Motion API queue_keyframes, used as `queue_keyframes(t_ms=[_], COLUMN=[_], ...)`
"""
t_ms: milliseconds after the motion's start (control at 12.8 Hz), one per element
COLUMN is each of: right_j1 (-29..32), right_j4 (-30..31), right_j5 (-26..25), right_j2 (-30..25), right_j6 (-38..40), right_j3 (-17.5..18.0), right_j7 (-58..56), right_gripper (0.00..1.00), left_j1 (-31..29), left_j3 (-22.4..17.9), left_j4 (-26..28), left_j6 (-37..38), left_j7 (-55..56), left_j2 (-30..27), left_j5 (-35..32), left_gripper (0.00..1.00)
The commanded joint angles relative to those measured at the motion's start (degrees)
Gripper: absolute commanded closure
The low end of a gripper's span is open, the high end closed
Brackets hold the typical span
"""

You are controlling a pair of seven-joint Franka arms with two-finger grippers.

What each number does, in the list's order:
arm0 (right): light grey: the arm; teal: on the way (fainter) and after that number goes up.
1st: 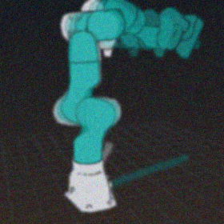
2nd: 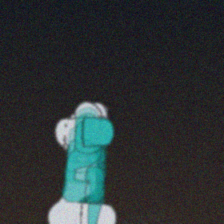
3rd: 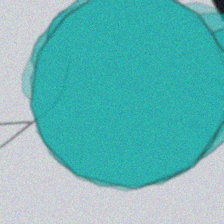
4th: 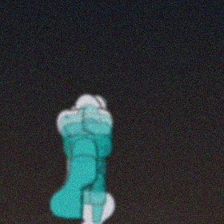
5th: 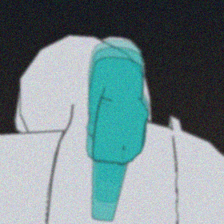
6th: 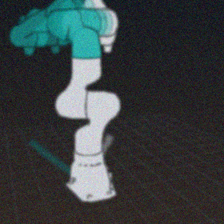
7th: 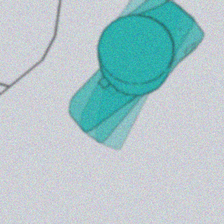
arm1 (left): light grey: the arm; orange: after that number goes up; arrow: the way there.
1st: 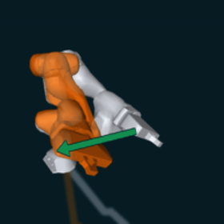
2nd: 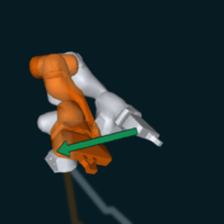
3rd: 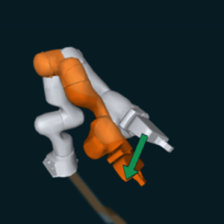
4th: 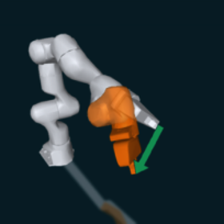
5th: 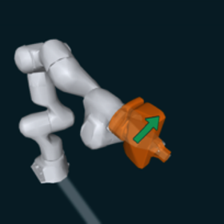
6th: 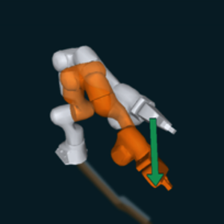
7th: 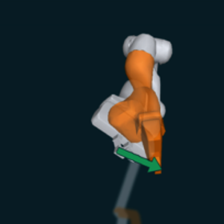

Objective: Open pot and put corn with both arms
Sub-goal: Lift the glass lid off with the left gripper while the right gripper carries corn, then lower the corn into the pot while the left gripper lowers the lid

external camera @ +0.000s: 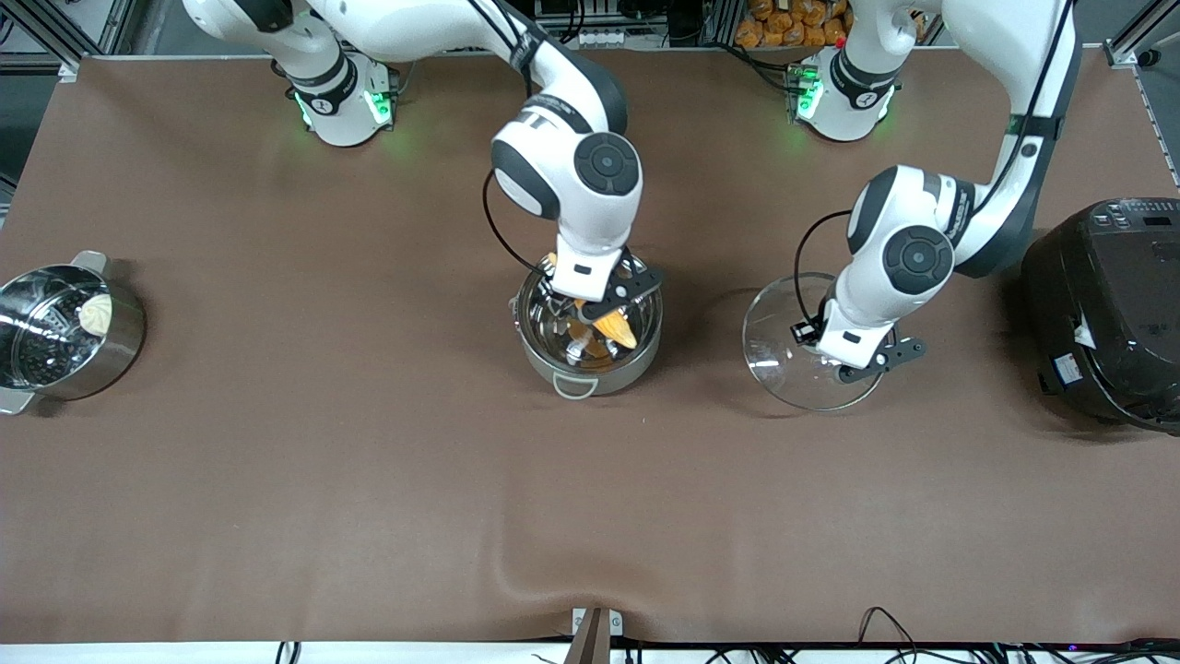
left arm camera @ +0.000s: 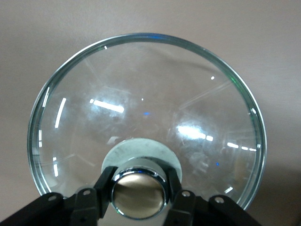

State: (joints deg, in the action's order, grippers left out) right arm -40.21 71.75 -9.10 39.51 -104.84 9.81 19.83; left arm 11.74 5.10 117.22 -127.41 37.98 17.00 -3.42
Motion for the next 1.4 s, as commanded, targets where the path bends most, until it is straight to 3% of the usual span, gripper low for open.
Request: queue_keyframes(t_ms=[0,156,468,546,624,702,780,1014,1326], right_j1=[-0.1,0.0,0.0,0.0,0.0,0.0,0.0,-0.1,1.2], right_j4=[-2.9,-2.6,-0.7,-0.1,0.1,0.1,0.1,0.1,0.1], right_j5=[-1.3,-0.3,-0.2,-0.2,-0.2,-0.3,-0.6,-0.5,-0.2], right_j2=[1.8,1.8,1.6,1.7,1.7,1.7,1.7,1.4,0.3], right_j6=[0.9,1.5,2.4,2.4,2.4,2.4,2.4,2.7,4.6], right_j3=[-0.2,-0.1,-0.1,-0.1,-0.1,-0.1,-0.1,-0.1,-0.1], right_j7=[0.9,1.3,3.3,3.4,3.5,4.0,4.4,4.9,5.0], right_gripper=[1.00,1.00,1.00,1.00,1.00,0.61,0.01,0.00,0.00], left_j1=[-3.1,-3.4,-3.5,-3.5,-3.5,-3.3,-3.3,-3.7,-3.5], left_j3=[0.8,0.8,0.9,0.9,0.9,0.9,0.9,0.9,1.0], left_j4=[4.0,7.3,7.7,7.5,7.4,7.3,7.0,4.4,-10.2], left_j6=[-4.9,-11.6,-13.1,-13.0,-13.0,-13.0,-12.5,-7.9,14.1], left_j7=[-3.0,-3.3,-3.4,-3.4,-3.4,-3.6,-3.6,-3.4,-4.8], left_j2=[0.3,1.7,3.2,3.6,3.6,3.5,3.0,-1.2,-6.5], left_j5=[-0.8,-0.8,-0.7,-0.7,-0.7,-0.8,-0.7,-0.7,-0.4], left_gripper=[1.00,1.00,1.00,0.86,0.19,0.00,0.00,0.00,0.00])
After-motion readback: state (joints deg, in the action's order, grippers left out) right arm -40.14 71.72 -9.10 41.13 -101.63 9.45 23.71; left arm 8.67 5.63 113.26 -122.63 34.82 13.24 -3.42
